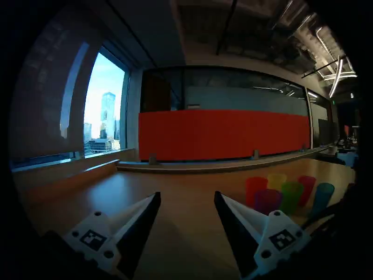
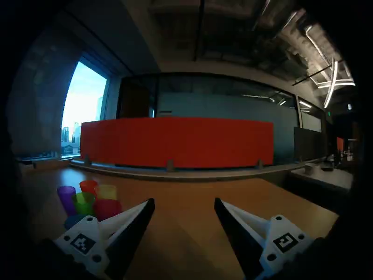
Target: Pour water
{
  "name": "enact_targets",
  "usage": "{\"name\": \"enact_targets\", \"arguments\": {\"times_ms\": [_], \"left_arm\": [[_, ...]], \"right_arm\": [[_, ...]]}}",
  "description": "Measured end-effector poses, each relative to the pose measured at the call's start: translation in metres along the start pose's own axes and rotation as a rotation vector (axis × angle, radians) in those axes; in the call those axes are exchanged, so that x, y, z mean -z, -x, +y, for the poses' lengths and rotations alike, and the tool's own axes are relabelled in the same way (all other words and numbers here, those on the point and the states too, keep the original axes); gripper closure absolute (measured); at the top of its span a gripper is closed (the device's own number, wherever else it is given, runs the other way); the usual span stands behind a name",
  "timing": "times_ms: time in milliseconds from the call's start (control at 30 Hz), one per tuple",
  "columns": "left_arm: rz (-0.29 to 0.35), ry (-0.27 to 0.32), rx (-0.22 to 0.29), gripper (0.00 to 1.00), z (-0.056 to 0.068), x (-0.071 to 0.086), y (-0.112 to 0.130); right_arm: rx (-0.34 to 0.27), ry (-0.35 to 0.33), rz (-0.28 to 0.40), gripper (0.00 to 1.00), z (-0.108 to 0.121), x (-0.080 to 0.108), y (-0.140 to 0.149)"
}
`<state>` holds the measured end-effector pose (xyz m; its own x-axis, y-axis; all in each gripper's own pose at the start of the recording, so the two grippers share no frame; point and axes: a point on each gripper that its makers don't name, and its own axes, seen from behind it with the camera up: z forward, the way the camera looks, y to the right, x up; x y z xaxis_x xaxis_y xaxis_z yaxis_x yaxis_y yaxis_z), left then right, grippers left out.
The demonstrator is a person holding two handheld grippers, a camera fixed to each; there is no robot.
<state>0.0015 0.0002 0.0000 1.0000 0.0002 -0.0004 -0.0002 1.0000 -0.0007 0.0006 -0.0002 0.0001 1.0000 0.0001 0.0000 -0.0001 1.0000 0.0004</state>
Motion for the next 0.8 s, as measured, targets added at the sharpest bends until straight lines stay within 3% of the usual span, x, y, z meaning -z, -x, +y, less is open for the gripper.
{"name": "enact_targets", "arguments": {"times_ms": [400,800], "left_arm": [[-0.010,0.053,-0.006,0.16,0.004,-0.010,-0.077],[-0.041,0.098,0.020,0.16,0.004,-0.031,-0.149]], "right_arm": [[0.000,-0.033,-0.037,0.01,-0.002,-0.008,-0.052],[-0.022,-0.071,-0.035,0.01,-0.010,-0.022,-0.132]]}}
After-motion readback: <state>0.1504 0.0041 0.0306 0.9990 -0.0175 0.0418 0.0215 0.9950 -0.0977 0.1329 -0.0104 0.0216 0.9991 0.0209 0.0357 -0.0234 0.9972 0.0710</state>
